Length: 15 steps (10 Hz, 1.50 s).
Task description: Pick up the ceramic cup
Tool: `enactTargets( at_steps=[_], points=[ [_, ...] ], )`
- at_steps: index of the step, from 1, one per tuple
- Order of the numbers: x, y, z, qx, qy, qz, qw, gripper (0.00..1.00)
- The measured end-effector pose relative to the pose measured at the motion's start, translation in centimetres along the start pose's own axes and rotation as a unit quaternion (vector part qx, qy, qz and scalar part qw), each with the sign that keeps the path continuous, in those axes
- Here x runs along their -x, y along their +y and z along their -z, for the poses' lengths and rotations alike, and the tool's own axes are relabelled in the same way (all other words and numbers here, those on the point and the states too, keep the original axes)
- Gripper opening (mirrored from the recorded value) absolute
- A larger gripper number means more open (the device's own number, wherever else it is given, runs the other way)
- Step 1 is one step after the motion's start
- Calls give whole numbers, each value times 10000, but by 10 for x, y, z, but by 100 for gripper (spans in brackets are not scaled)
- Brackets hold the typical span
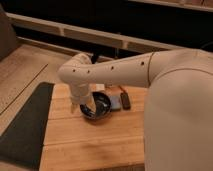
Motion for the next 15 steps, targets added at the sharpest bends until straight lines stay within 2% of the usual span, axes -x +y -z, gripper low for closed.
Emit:
enactTargets(
  at_steps=[9,10,12,13,14,15],
  points=[
    [1,0,1,-4,-17,6,10000,65],
    [7,-3,-2,-50,-82,72,9999,65],
    [37,-22,-5,-243,-434,300,9983,65],
    [63,-38,5,-361,-801,533,9947,65],
    [91,-56,34,-470,-1349,841,9862,65],
    [106,-69,58,-536,-1729,1033,9780,65]
  ],
)
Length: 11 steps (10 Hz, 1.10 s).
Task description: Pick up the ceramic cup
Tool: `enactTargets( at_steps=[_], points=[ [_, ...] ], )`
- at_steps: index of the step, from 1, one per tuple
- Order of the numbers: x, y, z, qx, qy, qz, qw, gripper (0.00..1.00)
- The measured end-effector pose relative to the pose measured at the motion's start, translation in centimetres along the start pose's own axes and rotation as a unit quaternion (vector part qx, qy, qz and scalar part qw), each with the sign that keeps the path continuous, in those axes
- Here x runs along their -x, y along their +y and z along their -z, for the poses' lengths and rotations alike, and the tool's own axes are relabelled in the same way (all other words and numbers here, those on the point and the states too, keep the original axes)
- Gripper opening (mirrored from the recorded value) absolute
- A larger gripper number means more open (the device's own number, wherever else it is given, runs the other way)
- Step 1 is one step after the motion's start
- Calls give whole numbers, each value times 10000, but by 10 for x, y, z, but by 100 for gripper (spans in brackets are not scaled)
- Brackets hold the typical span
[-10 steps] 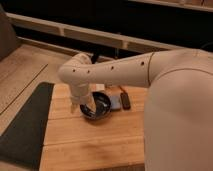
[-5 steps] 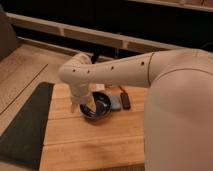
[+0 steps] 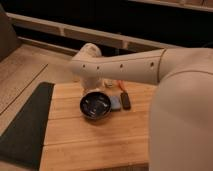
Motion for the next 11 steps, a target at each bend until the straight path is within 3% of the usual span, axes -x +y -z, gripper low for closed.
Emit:
enactTargets(
  at_steps=[1,2,6,7,9,11],
  points=[
    [16,-19,20,-61,-381,111,9992,65],
    [25,-34,33,-134,-612,184,9979,65],
    [25,-34,28,-135,-572,176,9981,65],
    [23,-49,22,-227,-511,79,9984,65],
    [40,-106,9,-408,-616,-66,9972,65],
    [71,-123,-1,-342,-865,150,9956,65]
  ],
)
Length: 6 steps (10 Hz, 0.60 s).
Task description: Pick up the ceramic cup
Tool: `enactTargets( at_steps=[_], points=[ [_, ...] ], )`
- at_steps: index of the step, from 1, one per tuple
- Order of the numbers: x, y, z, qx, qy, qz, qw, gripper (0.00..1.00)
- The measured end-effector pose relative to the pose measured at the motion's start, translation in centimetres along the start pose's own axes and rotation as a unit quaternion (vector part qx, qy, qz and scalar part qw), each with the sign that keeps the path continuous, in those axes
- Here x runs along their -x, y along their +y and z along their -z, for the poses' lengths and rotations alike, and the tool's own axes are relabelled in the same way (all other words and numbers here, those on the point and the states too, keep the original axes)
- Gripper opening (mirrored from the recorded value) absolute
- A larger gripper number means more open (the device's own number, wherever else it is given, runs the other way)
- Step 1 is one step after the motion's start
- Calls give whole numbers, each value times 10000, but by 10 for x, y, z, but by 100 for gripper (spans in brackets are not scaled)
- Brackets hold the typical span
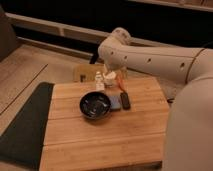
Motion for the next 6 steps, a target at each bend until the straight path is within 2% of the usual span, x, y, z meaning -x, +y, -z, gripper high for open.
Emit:
enactTargets(
  at_steps=[1,3,5,6],
  points=[
    [16,-2,-12,141,-161,142,9997,65],
    [35,6,-31,559,-420,366,9969,65],
    [45,17,-47,1053,-590,567,9911,65],
    [46,20,-55,1234,-625,635,9883,65]
  ],
)
